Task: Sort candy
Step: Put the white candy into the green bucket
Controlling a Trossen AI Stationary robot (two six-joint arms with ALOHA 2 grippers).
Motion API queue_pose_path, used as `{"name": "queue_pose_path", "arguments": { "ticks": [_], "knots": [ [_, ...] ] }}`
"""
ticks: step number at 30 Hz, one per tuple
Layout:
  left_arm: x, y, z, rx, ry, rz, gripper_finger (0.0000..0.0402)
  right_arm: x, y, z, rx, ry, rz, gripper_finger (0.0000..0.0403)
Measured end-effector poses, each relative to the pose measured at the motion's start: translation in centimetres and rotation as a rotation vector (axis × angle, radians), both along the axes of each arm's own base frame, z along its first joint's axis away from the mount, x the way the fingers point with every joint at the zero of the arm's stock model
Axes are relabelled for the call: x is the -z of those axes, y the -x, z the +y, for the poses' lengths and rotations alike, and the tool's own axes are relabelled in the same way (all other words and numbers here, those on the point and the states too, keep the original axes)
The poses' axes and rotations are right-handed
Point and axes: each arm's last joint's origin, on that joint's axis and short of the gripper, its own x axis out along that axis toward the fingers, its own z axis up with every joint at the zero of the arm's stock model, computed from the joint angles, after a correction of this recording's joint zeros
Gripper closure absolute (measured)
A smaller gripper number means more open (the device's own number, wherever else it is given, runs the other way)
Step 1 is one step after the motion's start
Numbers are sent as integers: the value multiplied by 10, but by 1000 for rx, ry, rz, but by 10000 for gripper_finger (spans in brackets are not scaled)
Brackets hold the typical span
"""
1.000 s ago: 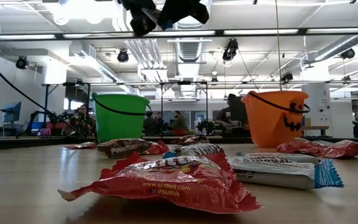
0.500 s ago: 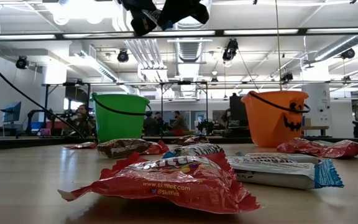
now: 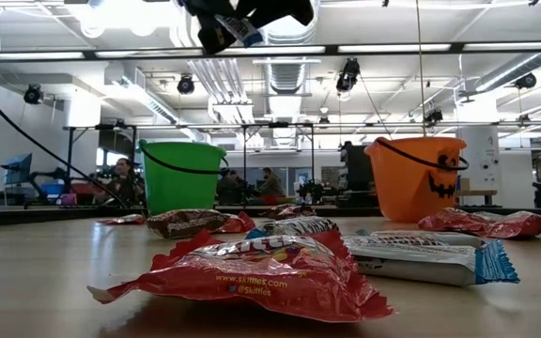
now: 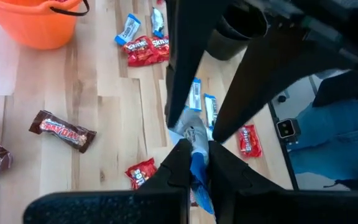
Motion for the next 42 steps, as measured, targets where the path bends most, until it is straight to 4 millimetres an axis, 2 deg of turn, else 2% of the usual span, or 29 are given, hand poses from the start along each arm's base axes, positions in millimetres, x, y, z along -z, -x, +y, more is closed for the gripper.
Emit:
{"name": "queue_pose_path", "arguments": {
  "ticks": [7, 18, 32, 42],
  "knots": [
    [3, 4, 3, -38, -146, 61, 394, 8, 9, 0, 2, -4, 129, 230],
    [8, 18, 25, -217, -450, 253, 393, 18, 18, 0, 89, -77, 232, 225],
    [12, 48, 57, -356, -466, 434, 393, 23, 19, 1, 109, -92, 259, 225],
    [14, 56, 62, -354, -458, 472, 393, 23, 19, 1, 109, -92, 260, 225]
  ]
}}
